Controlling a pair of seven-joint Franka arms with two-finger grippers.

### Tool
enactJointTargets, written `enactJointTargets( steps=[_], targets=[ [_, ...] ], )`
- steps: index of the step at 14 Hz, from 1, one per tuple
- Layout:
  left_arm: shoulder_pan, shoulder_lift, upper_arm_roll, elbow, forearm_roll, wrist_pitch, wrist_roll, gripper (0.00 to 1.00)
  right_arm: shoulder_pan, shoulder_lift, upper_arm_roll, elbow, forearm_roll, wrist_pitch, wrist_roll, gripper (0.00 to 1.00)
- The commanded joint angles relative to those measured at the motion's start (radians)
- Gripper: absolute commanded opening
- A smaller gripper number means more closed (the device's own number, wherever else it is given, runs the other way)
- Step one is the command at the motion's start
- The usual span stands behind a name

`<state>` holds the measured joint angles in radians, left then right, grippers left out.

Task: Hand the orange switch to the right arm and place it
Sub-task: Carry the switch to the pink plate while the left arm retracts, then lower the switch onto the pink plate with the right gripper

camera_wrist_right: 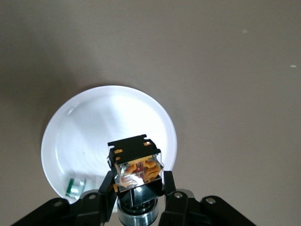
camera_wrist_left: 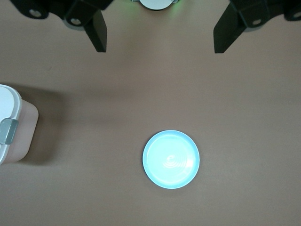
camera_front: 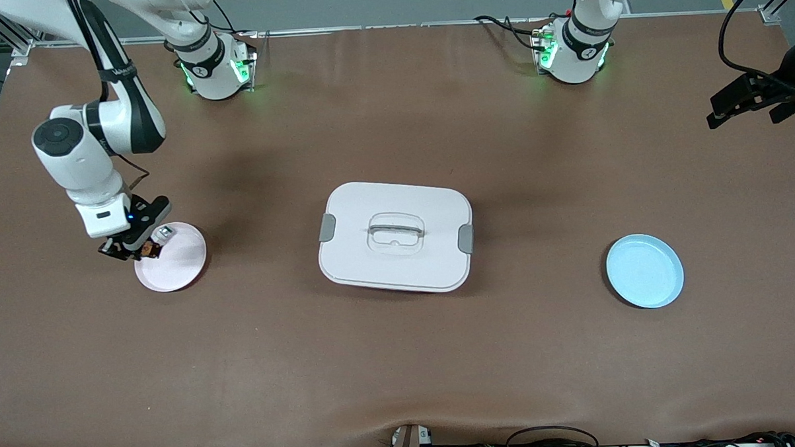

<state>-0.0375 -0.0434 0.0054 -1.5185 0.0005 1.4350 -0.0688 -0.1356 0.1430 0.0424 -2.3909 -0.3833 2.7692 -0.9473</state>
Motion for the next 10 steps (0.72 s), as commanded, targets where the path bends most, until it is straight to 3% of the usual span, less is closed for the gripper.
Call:
enactJointTargets(
  steps=[1,7,10],
  targets=[
    [-0.006,-0.023,-0.013,-0.025,-0.013,0.007,0.012,1.00,-0.027,0.049,0.013,-0.008,-0.029,0.032,0.004,0.00],
    [-0.009,-0.021,-0.018,-0.026,-0.013,0.013,0.012,1.00,-0.045,0.130,0.005,0.019,-0.130,0.076,0.007,0.00],
    [-0.010,-0.021,-0.018,-0.028,-0.011,0.012,0.012,1.00,-0.045,0.154,0.005,0.032,-0.137,0.081,0.008,0.00]
  ],
)
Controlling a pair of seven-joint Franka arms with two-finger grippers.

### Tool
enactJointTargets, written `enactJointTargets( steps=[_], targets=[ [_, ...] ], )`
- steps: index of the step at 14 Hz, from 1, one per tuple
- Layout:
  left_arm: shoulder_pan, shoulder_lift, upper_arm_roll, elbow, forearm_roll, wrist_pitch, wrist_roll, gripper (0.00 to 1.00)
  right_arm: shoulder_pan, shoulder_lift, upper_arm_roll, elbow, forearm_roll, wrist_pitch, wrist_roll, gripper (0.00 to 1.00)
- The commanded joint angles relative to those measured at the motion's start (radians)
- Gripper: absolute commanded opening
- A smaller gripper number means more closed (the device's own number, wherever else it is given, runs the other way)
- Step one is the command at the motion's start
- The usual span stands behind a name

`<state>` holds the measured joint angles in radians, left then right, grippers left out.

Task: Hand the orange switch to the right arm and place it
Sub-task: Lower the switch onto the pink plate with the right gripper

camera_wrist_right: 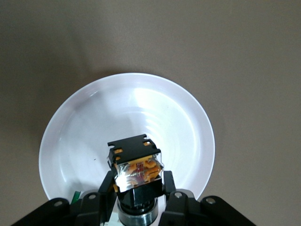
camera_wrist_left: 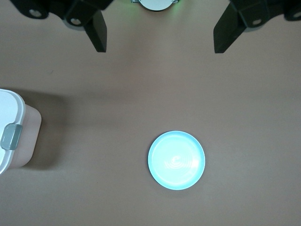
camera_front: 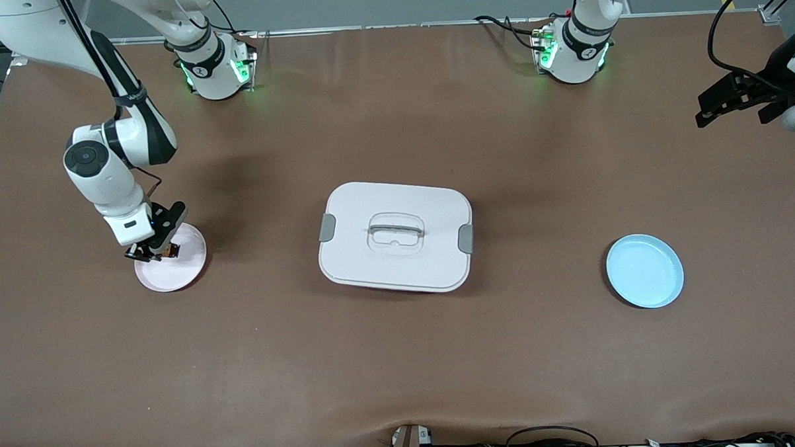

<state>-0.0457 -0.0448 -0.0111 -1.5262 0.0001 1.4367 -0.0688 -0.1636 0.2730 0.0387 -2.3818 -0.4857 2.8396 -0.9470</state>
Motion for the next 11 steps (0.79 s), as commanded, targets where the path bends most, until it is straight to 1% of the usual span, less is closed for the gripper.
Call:
enactJointTargets(
  steps=[1,11],
  targets=[
    [0.000,-0.020,-0.001,-0.020,-0.011,0.011,0.012,1.00,-0.017,0.032,0.009,0.023,-0.034,0.021,0.008,0.00],
    [-0.003,-0.009,-0.001,-0.020,-0.011,0.011,0.012,1.00,-0.010,0.089,0.009,0.044,-0.033,0.038,0.027,0.00]
  ],
)
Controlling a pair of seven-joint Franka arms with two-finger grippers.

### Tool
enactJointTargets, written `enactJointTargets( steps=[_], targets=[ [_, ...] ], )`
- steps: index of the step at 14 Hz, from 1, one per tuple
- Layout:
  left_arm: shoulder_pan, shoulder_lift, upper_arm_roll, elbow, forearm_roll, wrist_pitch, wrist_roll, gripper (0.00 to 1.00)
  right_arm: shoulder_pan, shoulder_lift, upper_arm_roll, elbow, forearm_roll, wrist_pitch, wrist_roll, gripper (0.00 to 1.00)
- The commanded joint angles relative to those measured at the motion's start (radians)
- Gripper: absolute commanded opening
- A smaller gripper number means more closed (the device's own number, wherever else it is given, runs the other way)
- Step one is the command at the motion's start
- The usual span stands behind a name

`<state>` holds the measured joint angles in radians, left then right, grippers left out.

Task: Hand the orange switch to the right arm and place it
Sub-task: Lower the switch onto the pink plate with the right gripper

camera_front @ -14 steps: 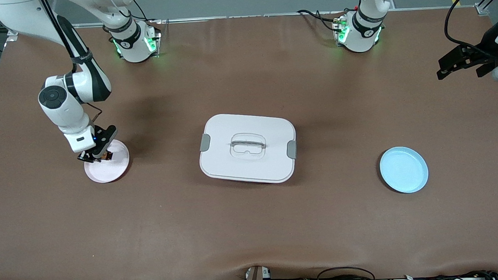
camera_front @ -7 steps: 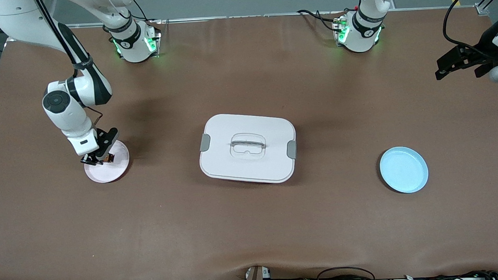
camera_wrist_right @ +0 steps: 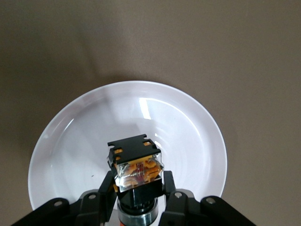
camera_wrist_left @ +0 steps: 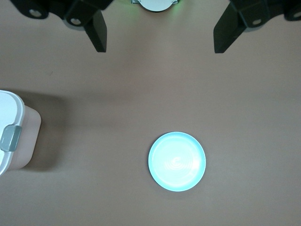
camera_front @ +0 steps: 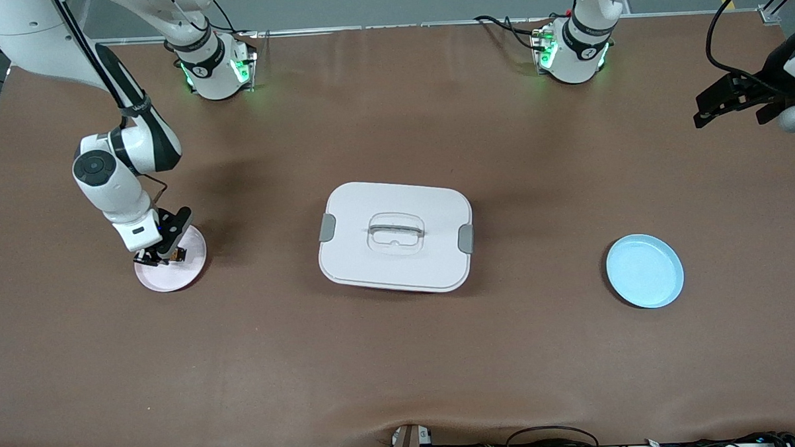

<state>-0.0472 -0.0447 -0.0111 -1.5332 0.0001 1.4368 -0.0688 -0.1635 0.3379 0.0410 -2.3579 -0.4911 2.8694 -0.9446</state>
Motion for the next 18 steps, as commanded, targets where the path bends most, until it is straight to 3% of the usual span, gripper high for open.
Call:
enactJointTargets(
  steps=[1,6,7,8,9,11,15,18],
  targets=[
    [-0.002,-0.009,-0.001,-0.013,-0.011,0.013,0.012,1.00,-0.011,0.026,0.007,0.020,-0.027,0.011,0.024,0.00],
    [0.000,-0.012,-0.001,-0.010,-0.011,0.011,0.012,1.00,-0.014,0.026,0.007,0.020,-0.027,0.010,0.026,0.00],
    [0.001,-0.015,-0.001,-0.010,-0.011,0.011,0.014,1.00,-0.013,0.026,0.007,0.022,-0.027,0.010,0.026,0.10],
    [0.004,-0.017,0.000,-0.010,-0.011,0.011,0.017,1.00,-0.011,0.027,0.007,0.025,-0.027,0.010,0.026,0.31],
    [0.006,-0.017,0.000,-0.010,-0.011,0.011,0.017,1.00,-0.011,0.027,0.007,0.029,-0.027,0.010,0.026,0.45],
    [0.006,-0.017,0.000,-0.010,-0.011,0.011,0.017,1.00,-0.014,0.026,0.007,0.031,-0.027,0.010,0.026,0.67],
    [0.006,-0.017,0.000,-0.010,-0.011,0.011,0.017,1.00,-0.016,0.024,0.007,0.034,-0.029,0.010,0.026,1.00],
    [0.006,-0.017,0.000,-0.008,-0.009,0.011,0.017,1.00,-0.016,0.009,0.008,0.032,-0.027,0.007,0.029,1.00]
  ],
)
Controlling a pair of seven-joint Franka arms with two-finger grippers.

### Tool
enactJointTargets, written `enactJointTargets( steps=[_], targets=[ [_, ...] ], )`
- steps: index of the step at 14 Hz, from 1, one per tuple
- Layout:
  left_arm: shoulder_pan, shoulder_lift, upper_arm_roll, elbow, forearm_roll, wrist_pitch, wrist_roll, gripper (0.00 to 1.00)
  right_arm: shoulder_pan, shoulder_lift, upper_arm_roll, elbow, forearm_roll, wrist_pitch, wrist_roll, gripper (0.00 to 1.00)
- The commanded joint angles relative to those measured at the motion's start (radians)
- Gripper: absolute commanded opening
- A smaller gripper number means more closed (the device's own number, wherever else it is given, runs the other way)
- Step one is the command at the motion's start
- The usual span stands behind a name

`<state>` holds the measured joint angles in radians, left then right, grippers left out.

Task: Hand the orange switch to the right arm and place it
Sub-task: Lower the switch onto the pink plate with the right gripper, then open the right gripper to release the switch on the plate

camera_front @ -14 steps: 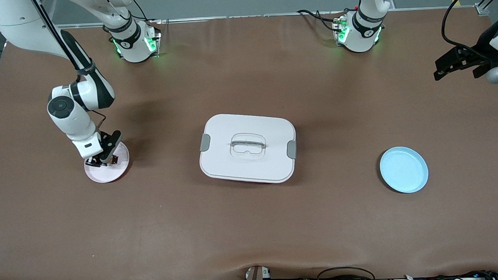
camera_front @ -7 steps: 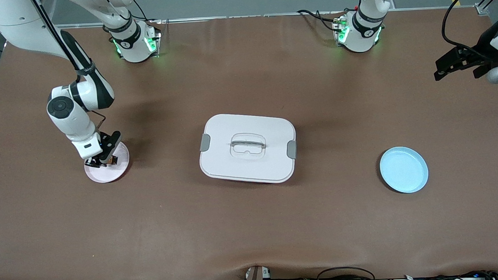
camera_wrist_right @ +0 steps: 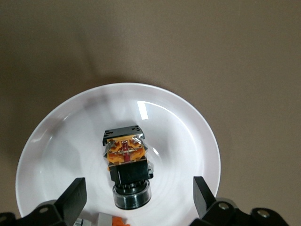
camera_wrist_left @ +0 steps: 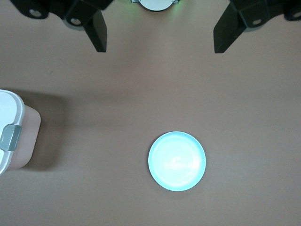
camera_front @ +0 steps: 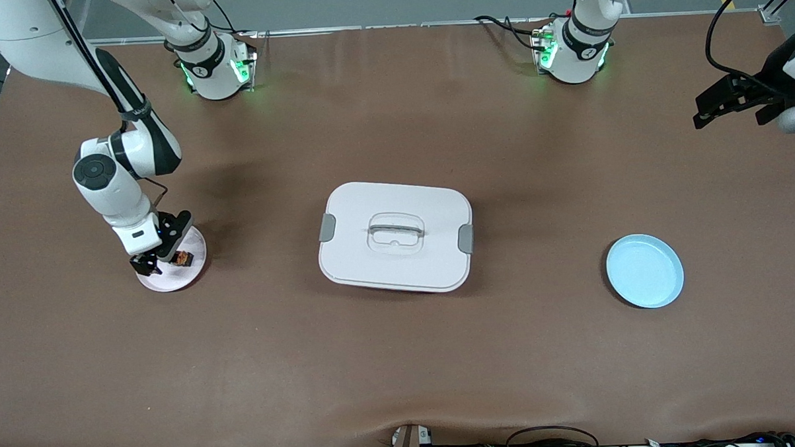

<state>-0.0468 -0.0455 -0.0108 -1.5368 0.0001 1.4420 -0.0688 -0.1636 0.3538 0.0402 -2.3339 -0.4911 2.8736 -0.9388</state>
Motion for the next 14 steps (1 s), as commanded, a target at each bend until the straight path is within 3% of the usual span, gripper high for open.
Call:
enactJointTargets(
  steps=[1,3,8,11,14],
  targets=[
    [0.005,-0.016,0.000,-0.005,-0.009,0.006,0.017,1.00,-0.016,-0.010,0.009,0.008,-0.024,-0.003,0.025,1.00],
    [0.005,-0.014,0.000,-0.005,-0.008,0.006,0.017,1.00,-0.016,-0.038,0.010,0.007,-0.023,-0.022,0.081,1.00],
    [0.005,-0.017,0.000,-0.002,-0.009,0.006,0.017,1.00,-0.005,-0.114,0.024,0.008,-0.012,-0.195,0.456,1.00],
    [0.005,-0.017,0.000,0.000,-0.009,0.000,0.017,1.00,-0.007,-0.136,0.027,0.007,0.002,-0.198,0.625,1.00],
    [0.005,-0.019,0.000,-0.002,-0.011,-0.005,0.017,1.00,0.018,-0.151,0.027,0.010,0.175,-0.200,0.831,1.00]
  ],
)
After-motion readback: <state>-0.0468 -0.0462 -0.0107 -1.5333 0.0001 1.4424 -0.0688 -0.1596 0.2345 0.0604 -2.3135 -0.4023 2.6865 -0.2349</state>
